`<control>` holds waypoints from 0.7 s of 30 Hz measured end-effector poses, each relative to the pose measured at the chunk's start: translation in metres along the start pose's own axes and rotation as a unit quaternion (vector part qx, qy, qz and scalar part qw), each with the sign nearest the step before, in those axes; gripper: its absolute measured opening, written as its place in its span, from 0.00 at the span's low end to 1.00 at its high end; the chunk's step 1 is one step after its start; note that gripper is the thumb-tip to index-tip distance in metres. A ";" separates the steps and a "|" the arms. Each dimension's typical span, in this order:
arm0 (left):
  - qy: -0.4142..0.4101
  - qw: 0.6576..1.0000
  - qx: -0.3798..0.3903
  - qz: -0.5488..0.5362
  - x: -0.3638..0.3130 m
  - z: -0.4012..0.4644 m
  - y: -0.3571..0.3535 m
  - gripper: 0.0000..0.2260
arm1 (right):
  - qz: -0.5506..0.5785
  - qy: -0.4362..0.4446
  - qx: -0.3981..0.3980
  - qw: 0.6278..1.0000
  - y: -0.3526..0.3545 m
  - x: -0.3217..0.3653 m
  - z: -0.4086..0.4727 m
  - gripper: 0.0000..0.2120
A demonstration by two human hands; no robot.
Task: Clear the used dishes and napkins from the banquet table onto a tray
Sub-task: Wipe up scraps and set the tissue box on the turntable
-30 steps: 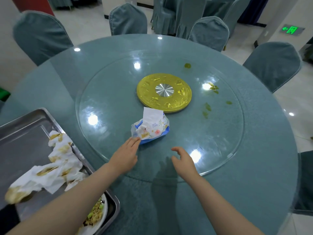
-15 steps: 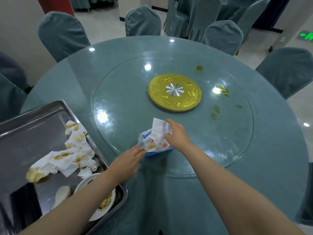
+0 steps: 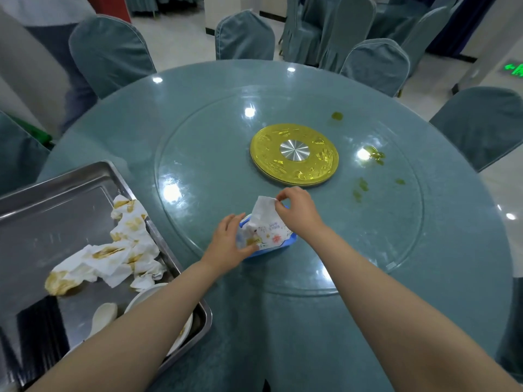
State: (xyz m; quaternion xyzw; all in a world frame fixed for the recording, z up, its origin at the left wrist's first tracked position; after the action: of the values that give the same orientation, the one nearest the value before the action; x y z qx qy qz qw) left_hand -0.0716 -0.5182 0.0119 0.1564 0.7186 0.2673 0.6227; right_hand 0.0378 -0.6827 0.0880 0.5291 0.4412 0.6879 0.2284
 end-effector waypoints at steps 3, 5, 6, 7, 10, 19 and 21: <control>0.011 0.999 0.020 0.026 0.003 0.005 -0.009 0.35 | 0.034 0.011 -0.018 0.999 0.016 0.006 -0.002 0.04; 0.005 0.999 0.021 0.043 0.007 0.007 -0.012 0.34 | 0.055 0.009 -0.024 0.998 0.027 0.011 -0.006 0.04; 0.001 0.999 0.021 0.045 0.008 0.007 -0.012 0.34 | 0.068 0.006 -0.025 0.997 0.033 0.013 -0.009 0.04; 0.000 0.999 0.023 0.046 0.009 0.008 -0.013 0.34 | 0.084 0.000 -0.024 0.996 0.038 0.014 -0.012 0.05; -0.009 0.999 0.023 0.032 0.010 0.008 -0.011 0.34 | 0.136 -0.006 -0.027 0.990 0.051 0.015 -0.023 0.03; -0.041 0.999 -0.003 0.026 0.009 0.007 -0.009 0.29 | 0.146 0.013 0.108 0.983 0.047 -0.006 -0.064 0.09; -0.050 0.998 -0.010 0.040 0.009 0.006 -0.010 0.30 | 0.143 -0.001 0.119 0.982 0.039 -0.013 -0.068 0.09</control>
State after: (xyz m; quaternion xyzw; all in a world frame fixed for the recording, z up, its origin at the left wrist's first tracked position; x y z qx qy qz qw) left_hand -0.0662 -0.5199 -0.0021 0.1923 0.6767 0.2910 0.6484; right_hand -0.0151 -0.7377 0.1103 0.6110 0.4394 0.6555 0.0630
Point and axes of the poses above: each hand's wrist, its own z-axis towards the middle knuckle, its own y-axis out of the back of the hand, x = y × z, the point moved 1 cm from there along z, towards the middle knuckle, and after that the axes turned 5 degrees about -z, right-handed, at the moved point
